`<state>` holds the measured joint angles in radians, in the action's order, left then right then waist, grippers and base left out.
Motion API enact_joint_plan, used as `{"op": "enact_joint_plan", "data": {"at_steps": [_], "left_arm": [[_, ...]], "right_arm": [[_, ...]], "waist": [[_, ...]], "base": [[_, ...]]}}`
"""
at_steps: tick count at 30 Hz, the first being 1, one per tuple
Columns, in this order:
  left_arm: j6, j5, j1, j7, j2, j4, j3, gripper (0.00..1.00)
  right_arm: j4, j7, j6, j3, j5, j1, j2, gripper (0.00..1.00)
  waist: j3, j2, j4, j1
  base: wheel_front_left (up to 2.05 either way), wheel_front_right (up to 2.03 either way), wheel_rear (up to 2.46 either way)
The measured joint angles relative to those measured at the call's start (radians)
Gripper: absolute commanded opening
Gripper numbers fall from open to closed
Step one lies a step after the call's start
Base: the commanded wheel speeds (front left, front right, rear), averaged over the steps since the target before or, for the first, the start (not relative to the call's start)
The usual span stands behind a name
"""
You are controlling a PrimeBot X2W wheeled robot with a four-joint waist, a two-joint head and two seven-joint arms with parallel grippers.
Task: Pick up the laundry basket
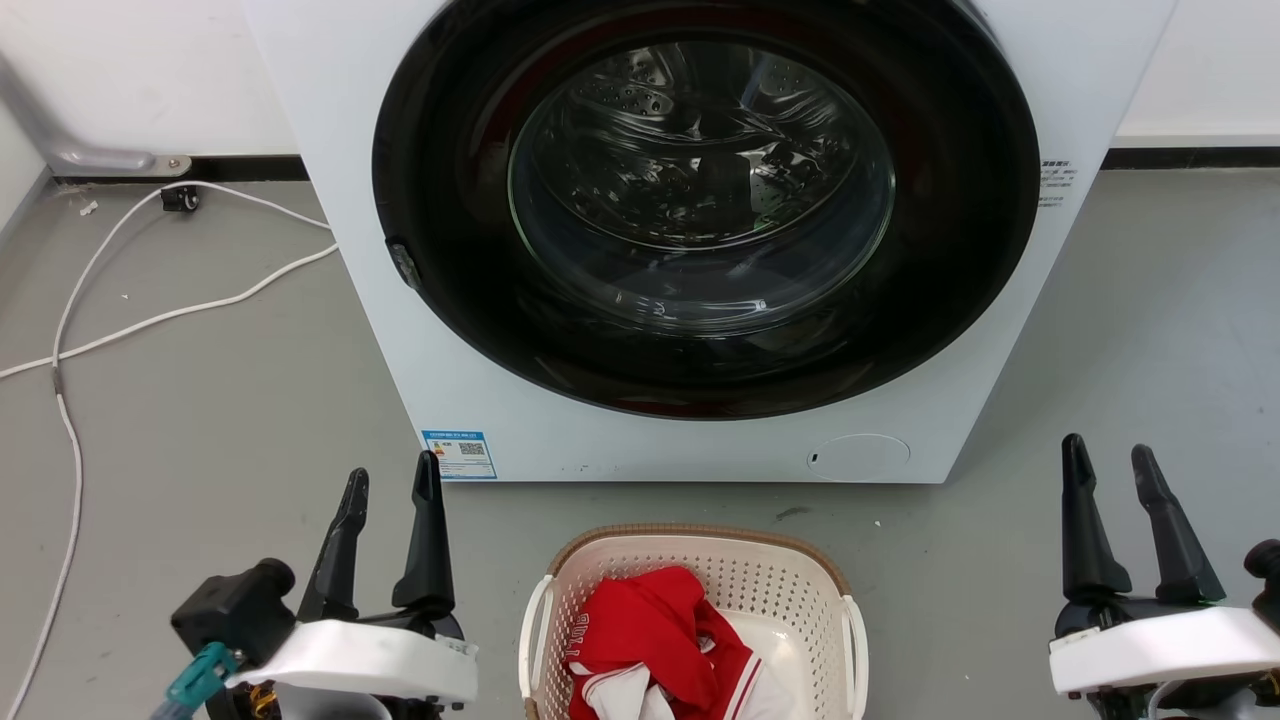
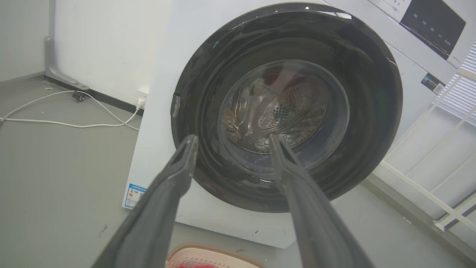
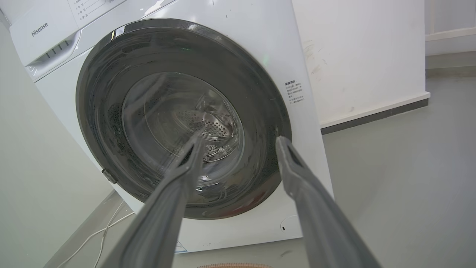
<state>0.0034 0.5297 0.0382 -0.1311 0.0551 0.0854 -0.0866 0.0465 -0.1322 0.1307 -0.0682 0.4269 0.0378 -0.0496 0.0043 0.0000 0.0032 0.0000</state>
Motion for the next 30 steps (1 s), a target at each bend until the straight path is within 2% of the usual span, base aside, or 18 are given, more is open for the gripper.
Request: {"op": "enact_joint_plan", "data": {"at_steps": [13, 22, 30], "left_arm": [[0.133, -0.168, -0.005, -0.032, 0.100, 0.000, -0.188, 1.00], [0.230, -0.237, -0.019, -0.054, 0.155, 0.011, -0.296, 1.00], [0.233, -0.238, -0.017, -0.073, 0.152, 0.019, -0.311, 1.00]], "right_arm": [[-0.006, -0.032, 0.000, 0.014, -0.160, 0.023, 0.000, 1.00], [0.002, -0.053, 0.000, 0.017, -0.246, 0.030, 0.000, 1.00], [0.016, -0.070, 0.000, 0.018, -0.310, 0.041, 0.000, 1.00]], "waist": [[0.000, 0.0000, 0.004, 0.0000], [-0.002, 0.0000, 0.003, 0.0000], [-0.006, 0.0000, 0.006, 0.0000]], "base": [[0.00, 0.00, 0.00], [0.00, 0.00, 0.00], [0.00, 0.00, 0.00]]}}
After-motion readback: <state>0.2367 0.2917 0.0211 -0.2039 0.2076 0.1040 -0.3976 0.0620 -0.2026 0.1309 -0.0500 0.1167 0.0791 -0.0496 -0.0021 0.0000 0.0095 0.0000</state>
